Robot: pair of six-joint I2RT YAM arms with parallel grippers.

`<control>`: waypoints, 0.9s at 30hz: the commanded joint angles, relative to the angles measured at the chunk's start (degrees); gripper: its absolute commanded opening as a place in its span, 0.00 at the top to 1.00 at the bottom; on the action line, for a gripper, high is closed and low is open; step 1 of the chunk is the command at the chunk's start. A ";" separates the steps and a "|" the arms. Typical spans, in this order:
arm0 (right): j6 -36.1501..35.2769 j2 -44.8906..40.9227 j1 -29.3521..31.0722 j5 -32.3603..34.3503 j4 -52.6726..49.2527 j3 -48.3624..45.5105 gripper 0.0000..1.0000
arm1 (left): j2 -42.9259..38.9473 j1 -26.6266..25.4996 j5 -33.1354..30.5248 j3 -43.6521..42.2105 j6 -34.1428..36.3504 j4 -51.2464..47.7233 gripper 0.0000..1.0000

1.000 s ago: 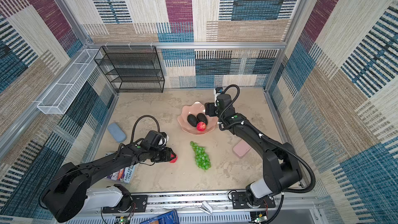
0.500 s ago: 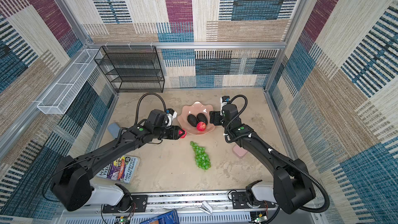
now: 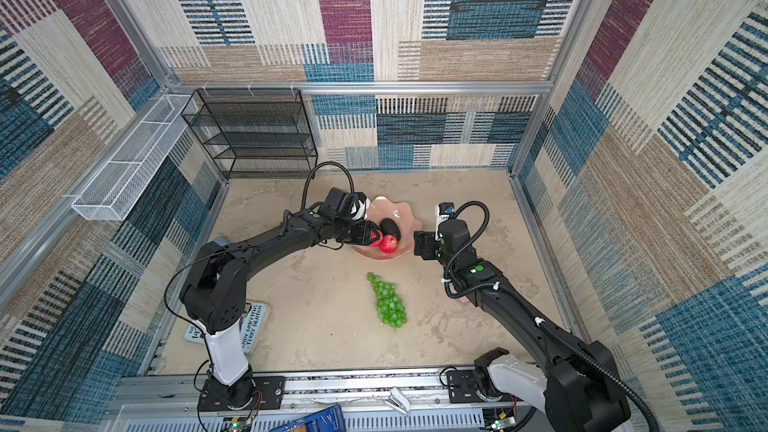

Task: Place and organize the fake fruits in the fruit bowl
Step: 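Lower the red apple into the bowl with the left gripper and release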

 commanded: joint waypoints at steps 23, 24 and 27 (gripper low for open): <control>-0.28 -3.68 4.21 -13.50 6.12 -8.00 0.10 | -2.75 0.50 -3.52 2.73 0.62 -1.29 0.27; -0.16 -3.96 6.13 -12.93 6.36 -8.73 0.10 | -4.49 0.76 -4.56 2.06 0.56 -0.64 0.27; 1.77 -4.58 11.84 -11.36 8.29 -11.89 0.09 | -11.43 1.59 -9.02 -2.39 0.00 3.67 0.27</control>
